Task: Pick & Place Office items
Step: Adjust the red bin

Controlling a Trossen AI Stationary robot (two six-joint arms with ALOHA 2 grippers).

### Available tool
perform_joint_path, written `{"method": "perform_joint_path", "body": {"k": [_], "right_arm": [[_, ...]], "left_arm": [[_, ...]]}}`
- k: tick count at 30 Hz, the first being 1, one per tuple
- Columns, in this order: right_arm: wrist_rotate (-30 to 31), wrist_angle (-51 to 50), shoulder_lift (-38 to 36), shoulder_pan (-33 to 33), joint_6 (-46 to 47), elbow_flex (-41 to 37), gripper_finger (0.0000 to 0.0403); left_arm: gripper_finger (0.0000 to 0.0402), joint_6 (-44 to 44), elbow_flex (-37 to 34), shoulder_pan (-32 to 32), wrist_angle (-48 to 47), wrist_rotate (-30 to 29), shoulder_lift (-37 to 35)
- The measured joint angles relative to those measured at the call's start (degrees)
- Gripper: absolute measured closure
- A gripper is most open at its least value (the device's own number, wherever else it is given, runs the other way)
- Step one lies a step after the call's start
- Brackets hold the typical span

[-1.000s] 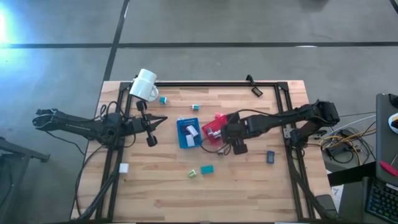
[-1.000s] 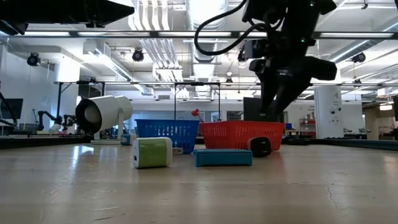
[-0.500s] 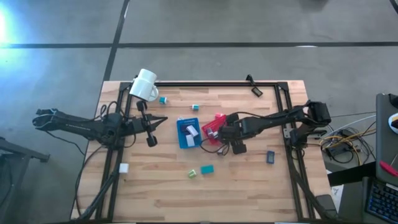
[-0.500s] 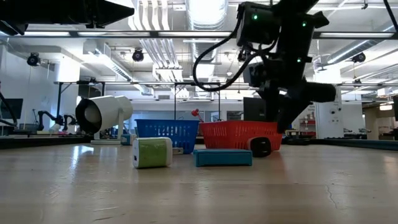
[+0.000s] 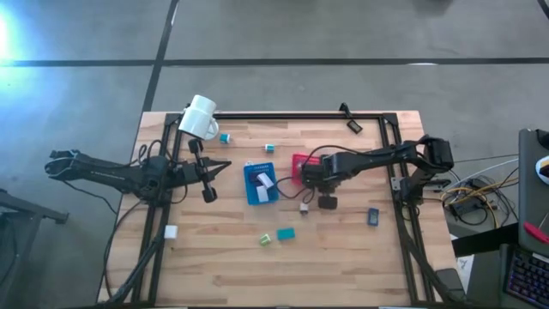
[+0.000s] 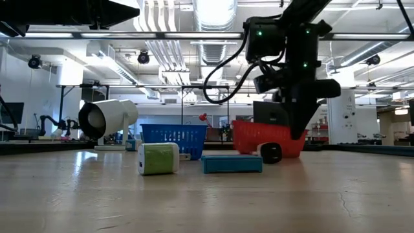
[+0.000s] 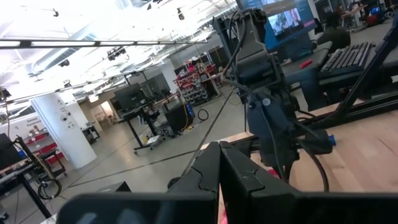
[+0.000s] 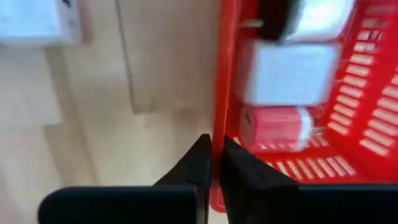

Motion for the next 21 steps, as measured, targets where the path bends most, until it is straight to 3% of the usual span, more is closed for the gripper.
{"method": "perform_joint_path", "body": {"k": [9, 13, 21], "right_arm": [[-13.2, -1.9, 0.1, 0.0, 19.9, 1.3, 0.0389], [-11.8, -1.8, 0.1, -0.4, 25.7, 3.2, 0.0389], [-11.8, -1.2, 0.5, -1.9, 23.4, 5.2, 0.0389]], "left_arm": [[0.0394, 0.0, 0.0, 0.0, 0.0, 0.0, 0.0], [0.0394, 0.0, 0.0, 0.0, 0.0, 0.0, 0.0], [0.0394, 0.0, 0.0, 0.0, 0.0, 0.0, 0.0]]}}
